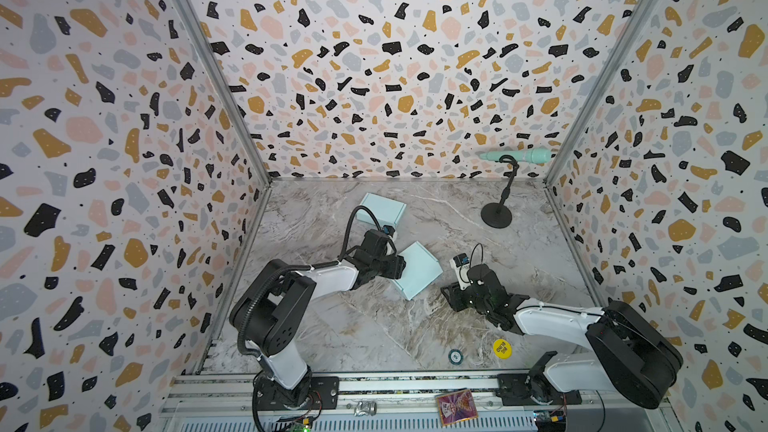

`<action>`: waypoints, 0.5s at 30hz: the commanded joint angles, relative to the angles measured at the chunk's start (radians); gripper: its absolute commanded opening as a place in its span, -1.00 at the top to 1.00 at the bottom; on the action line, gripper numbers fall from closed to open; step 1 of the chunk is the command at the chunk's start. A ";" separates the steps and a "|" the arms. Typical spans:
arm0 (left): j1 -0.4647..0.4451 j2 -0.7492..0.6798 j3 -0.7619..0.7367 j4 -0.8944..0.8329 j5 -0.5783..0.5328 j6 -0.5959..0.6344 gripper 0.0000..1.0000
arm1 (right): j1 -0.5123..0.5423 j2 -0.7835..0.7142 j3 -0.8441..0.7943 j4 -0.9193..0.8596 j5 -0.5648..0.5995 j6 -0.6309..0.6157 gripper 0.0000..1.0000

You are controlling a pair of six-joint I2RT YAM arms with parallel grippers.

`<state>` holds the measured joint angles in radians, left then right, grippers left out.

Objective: Fold the paper box

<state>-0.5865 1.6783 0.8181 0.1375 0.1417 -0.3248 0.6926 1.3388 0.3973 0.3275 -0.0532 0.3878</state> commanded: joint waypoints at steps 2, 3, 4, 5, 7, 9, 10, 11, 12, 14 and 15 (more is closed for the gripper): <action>-0.048 -0.054 -0.062 0.047 0.016 -0.063 -0.38 | 0.026 0.025 0.021 0.005 0.003 -0.014 0.17; -0.060 -0.063 -0.071 0.053 0.011 -0.070 -0.38 | 0.031 0.035 0.027 0.009 0.003 -0.015 0.17; -0.073 -0.070 -0.080 0.058 0.004 -0.077 -0.38 | 0.038 0.047 0.033 0.015 0.005 -0.017 0.17; -0.082 -0.074 -0.088 0.067 0.002 -0.087 -0.38 | 0.042 0.064 0.039 0.024 0.006 -0.018 0.17; -0.094 -0.080 -0.103 0.080 -0.001 -0.103 -0.37 | 0.046 0.095 0.048 0.038 0.003 -0.019 0.19; -0.098 -0.083 -0.120 0.099 -0.002 -0.116 -0.37 | 0.051 0.123 0.058 0.052 0.004 -0.022 0.19; -0.100 -0.084 -0.126 0.106 -0.001 -0.122 -0.37 | 0.053 0.133 0.063 0.060 0.006 -0.021 0.19; -0.102 -0.087 -0.132 0.106 0.002 -0.127 -0.36 | 0.057 0.142 0.068 0.068 0.006 -0.022 0.20; -0.104 -0.090 -0.136 0.106 0.002 -0.130 -0.36 | 0.060 0.151 0.074 0.071 0.006 -0.022 0.20; -0.111 -0.097 -0.146 0.107 0.004 -0.137 -0.35 | 0.071 0.174 0.091 0.072 0.008 -0.022 0.21; -0.115 -0.100 -0.151 0.129 0.004 -0.140 -0.35 | 0.076 0.182 0.095 0.074 0.006 -0.020 0.21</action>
<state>-0.6876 1.5967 0.6842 0.2218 0.1360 -0.4400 0.7513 1.5021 0.4599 0.3935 -0.0486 0.3740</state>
